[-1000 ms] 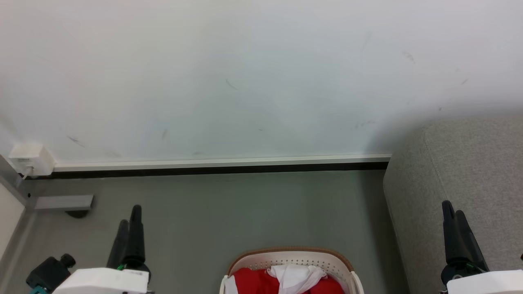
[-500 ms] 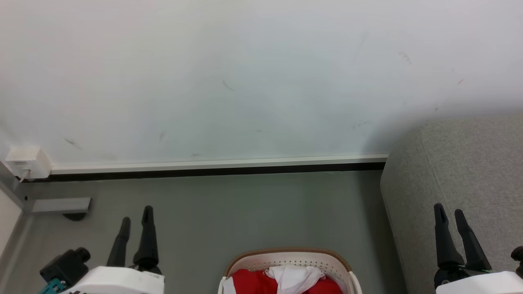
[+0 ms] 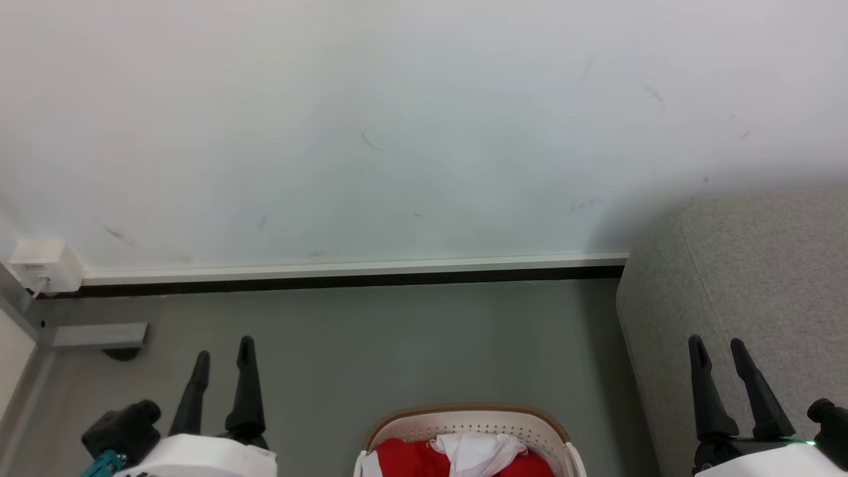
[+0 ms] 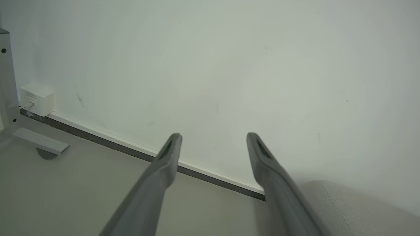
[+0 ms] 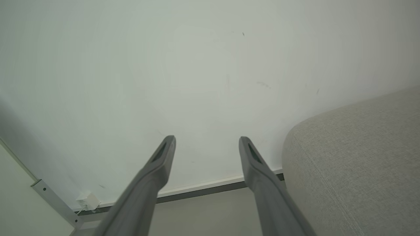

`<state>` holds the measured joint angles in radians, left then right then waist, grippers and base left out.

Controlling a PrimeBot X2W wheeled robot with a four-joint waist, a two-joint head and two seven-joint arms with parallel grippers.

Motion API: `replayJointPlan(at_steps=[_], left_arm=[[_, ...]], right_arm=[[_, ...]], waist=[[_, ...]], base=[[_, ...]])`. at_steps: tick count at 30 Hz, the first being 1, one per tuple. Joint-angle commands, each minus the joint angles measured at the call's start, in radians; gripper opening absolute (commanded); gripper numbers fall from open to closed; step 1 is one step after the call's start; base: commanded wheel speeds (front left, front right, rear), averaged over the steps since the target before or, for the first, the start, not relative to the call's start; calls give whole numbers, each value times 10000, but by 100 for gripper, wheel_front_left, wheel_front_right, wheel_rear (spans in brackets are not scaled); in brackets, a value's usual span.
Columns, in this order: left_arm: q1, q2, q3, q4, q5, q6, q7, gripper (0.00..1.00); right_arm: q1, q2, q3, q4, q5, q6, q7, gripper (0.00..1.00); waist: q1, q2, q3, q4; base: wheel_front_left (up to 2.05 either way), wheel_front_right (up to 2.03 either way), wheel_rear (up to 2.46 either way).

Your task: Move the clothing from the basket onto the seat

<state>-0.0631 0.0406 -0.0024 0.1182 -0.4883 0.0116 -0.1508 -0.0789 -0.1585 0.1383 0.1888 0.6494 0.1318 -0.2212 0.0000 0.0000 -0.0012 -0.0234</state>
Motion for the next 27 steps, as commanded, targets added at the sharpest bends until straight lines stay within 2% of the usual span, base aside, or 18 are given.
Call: replayJointPlan(at_steps=[1, 5, 10, 27], left_arm=[[-55, 95, -13, -53, 404, 55, -110, 100], [-76, 99, -79, -98, 787, 102, -212, 100], [-16, 120, -206, -75, 1270, -76, -329, 100], [49, 141, -329, -91, 2901, 60, -695, 100]], right_arm=[[-153, -41, -41, -38, -376, -12, -72, 100], [-193, 3, -87, -43, -793, -13, -102, 100], [-146, -7, -121, -34, -1145, -14, -146, 100], [-102, 266, -413, 62, -2786, -16, -286, 100]], waist=[[0, 0, -2, 7], [0, 0, 0, 4], [0, 0, 0, -20], [0, 0, -16, -96]], base=[[0, 0, 0], [0, 0, 0], [0, 0, 0], [0, 0, 0]])
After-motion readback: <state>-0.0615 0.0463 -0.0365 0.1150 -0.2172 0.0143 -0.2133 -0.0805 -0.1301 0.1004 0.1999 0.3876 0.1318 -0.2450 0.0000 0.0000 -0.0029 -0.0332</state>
